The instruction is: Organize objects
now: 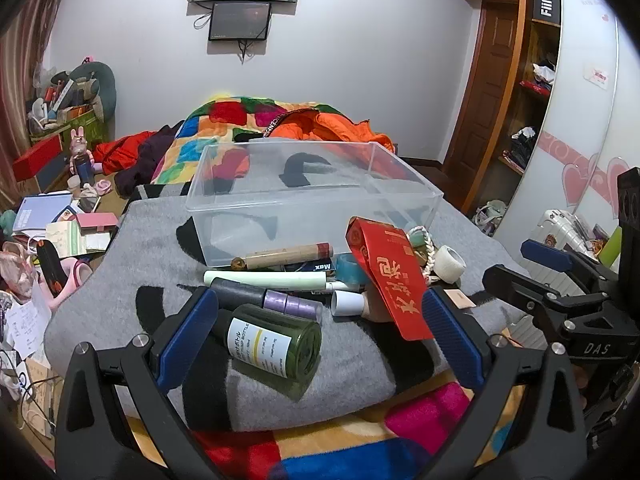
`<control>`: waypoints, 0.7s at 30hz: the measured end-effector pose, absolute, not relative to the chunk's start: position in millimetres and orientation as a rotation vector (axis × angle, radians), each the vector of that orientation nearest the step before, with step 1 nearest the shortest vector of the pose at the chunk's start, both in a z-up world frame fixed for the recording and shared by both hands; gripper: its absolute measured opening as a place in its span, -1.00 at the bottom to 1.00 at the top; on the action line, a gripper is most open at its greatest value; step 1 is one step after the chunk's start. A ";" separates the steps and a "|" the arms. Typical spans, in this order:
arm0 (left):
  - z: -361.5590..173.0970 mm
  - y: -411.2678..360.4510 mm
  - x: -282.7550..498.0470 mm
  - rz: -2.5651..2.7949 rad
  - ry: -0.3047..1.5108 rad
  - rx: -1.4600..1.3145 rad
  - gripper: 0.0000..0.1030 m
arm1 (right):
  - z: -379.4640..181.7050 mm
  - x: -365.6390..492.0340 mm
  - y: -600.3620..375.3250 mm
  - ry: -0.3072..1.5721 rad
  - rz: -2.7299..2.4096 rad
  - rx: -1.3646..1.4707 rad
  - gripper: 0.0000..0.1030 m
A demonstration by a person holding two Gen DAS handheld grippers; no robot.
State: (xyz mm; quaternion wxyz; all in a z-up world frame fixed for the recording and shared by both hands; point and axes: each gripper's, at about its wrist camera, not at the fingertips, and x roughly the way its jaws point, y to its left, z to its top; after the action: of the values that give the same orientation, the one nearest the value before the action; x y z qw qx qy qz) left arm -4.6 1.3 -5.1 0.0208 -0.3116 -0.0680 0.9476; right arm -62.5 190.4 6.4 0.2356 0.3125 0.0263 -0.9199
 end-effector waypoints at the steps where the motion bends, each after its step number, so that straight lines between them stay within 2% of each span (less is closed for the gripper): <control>1: -5.2 1.2 -4.5 2.938 -0.212 -0.967 1.00 | 6.5 -62.3 189.8 0.072 -2.522 0.858 1.00; 21: -8.4 -0.2 -4.9 2.928 -0.232 -0.977 1.00 | 3.5 -62.0 186.3 0.060 -2.498 0.875 1.00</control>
State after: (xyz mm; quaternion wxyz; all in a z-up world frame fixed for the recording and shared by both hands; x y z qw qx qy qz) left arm -4.9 -0.2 -8.4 0.0233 -0.3155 -0.0750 0.9457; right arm -62.0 186.3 3.5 0.2445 0.3206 0.0221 -0.9149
